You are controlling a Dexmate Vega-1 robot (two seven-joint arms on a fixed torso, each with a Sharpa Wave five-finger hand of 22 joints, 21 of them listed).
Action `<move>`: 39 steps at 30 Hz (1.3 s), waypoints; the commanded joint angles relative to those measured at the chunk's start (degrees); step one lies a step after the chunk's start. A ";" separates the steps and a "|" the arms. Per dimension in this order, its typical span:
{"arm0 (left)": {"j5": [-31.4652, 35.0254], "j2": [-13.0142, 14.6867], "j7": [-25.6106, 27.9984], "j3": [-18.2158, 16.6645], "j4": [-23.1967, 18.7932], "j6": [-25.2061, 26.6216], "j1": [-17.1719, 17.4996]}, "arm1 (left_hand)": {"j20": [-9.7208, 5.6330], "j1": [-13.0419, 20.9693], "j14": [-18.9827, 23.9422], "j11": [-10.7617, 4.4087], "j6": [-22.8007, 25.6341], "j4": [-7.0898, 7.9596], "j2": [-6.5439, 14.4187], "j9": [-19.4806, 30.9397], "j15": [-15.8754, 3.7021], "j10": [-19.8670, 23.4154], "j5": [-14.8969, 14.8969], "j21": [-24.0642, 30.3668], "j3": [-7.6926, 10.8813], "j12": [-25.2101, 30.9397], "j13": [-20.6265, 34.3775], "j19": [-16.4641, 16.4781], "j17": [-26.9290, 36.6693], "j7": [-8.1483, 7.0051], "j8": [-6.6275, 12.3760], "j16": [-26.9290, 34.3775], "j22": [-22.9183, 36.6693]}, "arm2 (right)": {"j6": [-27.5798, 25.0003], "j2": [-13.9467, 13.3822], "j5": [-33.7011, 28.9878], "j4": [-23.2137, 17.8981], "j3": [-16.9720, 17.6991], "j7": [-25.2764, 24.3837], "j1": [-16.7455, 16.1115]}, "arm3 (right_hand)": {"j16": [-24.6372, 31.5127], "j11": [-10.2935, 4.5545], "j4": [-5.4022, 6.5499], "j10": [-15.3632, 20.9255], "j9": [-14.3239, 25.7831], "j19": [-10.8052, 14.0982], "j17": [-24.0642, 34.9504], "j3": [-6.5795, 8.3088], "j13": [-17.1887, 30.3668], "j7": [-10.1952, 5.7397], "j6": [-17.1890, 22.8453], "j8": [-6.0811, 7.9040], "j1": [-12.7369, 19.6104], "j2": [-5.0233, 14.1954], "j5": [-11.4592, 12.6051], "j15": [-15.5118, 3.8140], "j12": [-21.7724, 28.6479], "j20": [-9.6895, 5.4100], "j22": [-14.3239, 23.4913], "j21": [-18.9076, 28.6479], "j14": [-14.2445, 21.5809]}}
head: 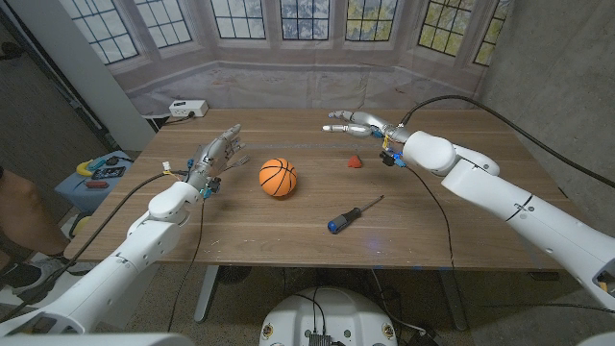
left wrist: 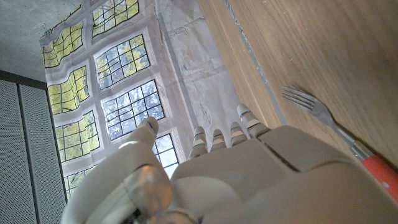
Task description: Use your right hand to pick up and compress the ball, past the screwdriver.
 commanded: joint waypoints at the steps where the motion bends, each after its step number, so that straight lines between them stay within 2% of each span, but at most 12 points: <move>1: -0.51 0.63 -0.54 -0.66 0.26 -0.53 0.64 | 0.28 -0.48 -0.34 0.00 -0.32 -0.22 0.18 0.14 0.09 -0.73 0.20 -0.36 0.24 -0.01 0.22 0.07 0.14 -0.01 0.04 0.08 0.08 | -3.38 0.47 -4.09 -2.19 -3.72 5.09 4.25 | -0.17 0.67 -0.58 -1.16 0.07 -0.88 0.08 0.10 0.08 -0.10 -0.93 0.07 0.67 -0.85 0.34 1.07 -0.02 0.42 0.10 0.26 -0.73; 4: -0.59 0.72 -0.63 -0.80 0.24 -0.68 0.83 | 0.26 -0.45 -0.32 -0.01 -0.35 -0.29 0.24 0.14 0.09 -0.71 0.21 -0.44 0.29 0.02 0.22 0.08 0.12 0.01 0.06 0.10 0.08 | -3.83 0.68 -4.87 -2.49 -4.45 6.14 5.03 | -0.17 1.61 -0.88 -1.96 0.04 -1.61 0.03 0.22 0.09 -0.17 -1.79 0.06 1.37 -1.20 0.55 2.08 -0.01 1.05 0.10 0.38 -1.47; 12: -0.97 0.65 -0.50 -1.22 0.31 -1.06 1.51 | 0.26 -0.47 -0.28 0.09 -0.40 -0.43 0.32 0.14 0.17 -0.76 0.22 -0.66 0.37 0.05 0.22 0.14 0.12 0.01 0.14 0.15 0.09 | -5.79 1.30 -9.09 -3.91 -7.06 8.52 7.51 | -0.07 1.74 -0.99 -2.59 0.02 -2.47 0.04 0.28 0.11 -0.47 -3.08 -0.10 1.86 -1.49 0.65 2.62 0.07 1.94 0.10 0.39 -2.00; 18: -0.76 1.15 -0.22 -1.84 0.15 -1.63 2.07 | 0.44 -0.48 -0.14 0.03 -0.45 -0.53 0.44 0.13 0.42 -0.65 0.24 -0.83 0.47 0.13 0.22 0.21 0.12 0.07 0.20 0.22 0.09 | -6.77 2.25 -11.19 -4.11 -8.82 10.76 9.26 | -0.06 2.49 -1.10 -3.52 0.01 -3.02 0.04 0.34 0.12 -0.71 -4.18 -0.17 2.35 -1.81 0.77 3.18 -0.02 2.14 0.10 0.47 -2.56; 31: -0.98 1.50 -0.72 -2.75 1.62 -2.72 2.18 | 0.53 -0.51 -0.11 -0.14 -0.48 -0.71 0.58 0.13 0.40 -0.63 0.26 -1.10 0.62 0.19 0.21 0.46 0.13 0.15 0.28 0.25 0.10 | -9.20 5.42 -18.53 -3.15 -14.09 15.26 14.00 | 0.06 2.92 -1.17 -4.56 0.00 -3.43 0.06 0.43 0.17 -1.35 -5.81 -0.21 3.04 -2.20 0.94 3.65 0.03 3.17 0.10 0.67 -3.13; 39: -1.05 1.40 -0.99 -2.87 2.44 -3.02 1.84 | 0.50 -0.55 -0.11 -0.09 -0.57 -0.78 0.72 0.12 0.39 -0.70 0.27 -1.31 0.72 0.20 0.21 0.53 0.15 0.15 0.29 0.26 0.11 | -9.87 7.46 -20.17 -1.71 -16.25 19.40 16.87 | 0.07 3.16 -1.30 -5.64 -0.01 -3.44 0.07 0.51 0.21 -1.66 -6.83 -0.18 3.71 -2.63 1.27 4.16 -0.05 4.05 0.09 0.82 -3.67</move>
